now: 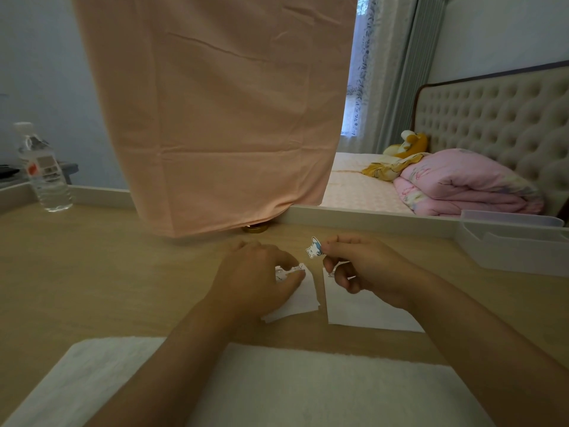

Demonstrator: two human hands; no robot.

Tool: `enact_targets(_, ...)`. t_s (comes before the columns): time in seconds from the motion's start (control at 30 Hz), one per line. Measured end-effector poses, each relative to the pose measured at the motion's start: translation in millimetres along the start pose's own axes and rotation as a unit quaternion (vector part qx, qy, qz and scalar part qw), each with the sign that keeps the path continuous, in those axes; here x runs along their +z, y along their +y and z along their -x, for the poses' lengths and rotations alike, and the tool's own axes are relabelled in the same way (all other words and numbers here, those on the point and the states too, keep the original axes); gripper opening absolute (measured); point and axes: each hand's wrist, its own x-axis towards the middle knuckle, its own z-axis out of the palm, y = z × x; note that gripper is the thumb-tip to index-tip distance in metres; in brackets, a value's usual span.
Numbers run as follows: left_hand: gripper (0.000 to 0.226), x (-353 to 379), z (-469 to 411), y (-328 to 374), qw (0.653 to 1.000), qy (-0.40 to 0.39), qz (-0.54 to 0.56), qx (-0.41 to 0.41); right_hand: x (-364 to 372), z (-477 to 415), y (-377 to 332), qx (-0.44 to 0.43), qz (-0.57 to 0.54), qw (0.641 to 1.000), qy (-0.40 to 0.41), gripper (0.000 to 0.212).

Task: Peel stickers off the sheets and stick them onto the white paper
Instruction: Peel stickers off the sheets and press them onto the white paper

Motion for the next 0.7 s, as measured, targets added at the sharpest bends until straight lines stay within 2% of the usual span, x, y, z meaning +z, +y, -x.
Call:
enact_targets(0.07,0.015,5.2,1.5,8.6,0.981,0.004,0.182,-0.067,1.4,-1.3,1.0,-0.005,-0.029,1.0,-0.003,0.017)
enact_targets(0.13,0.012,9.7,3.7,19.9,0.929,0.011,0.348,-0.123,3.1,-1.7,1.8,-0.009,-0.045,0.999,-0.008,0.016)
enact_targets(0.23,0.015,10.6,4.8,30.0,0.883,0.025,0.443,-0.153,5.5,-1.1,2.4,-0.018,-0.041,0.999,-0.008,0.018)
enact_targets(0.33,0.015,10.2,3.5,31.0,0.854,0.035,0.483,-0.188,7.1,-0.2,1.6,-0.027,-0.012,1.0,0.01,0.019)
enact_targets(0.43,0.017,10.0,4.0,30.4,0.861,0.04,0.466,-0.198,8.0,0.6,2.2,-0.054,0.057,0.996,0.038,0.018)
enact_targets(0.57,0.022,8.4,5.0,26.7,0.897,0.057,0.403,-0.176,5.8,-0.6,3.4,-0.126,0.194,0.97,0.072,0.019)
enact_targets(0.7,0.021,0.4,6.8,25.3,0.932,0.018,0.343,-0.119,-0.3,0.6,-1.8,-0.143,0.163,0.973,0.082,0.017)
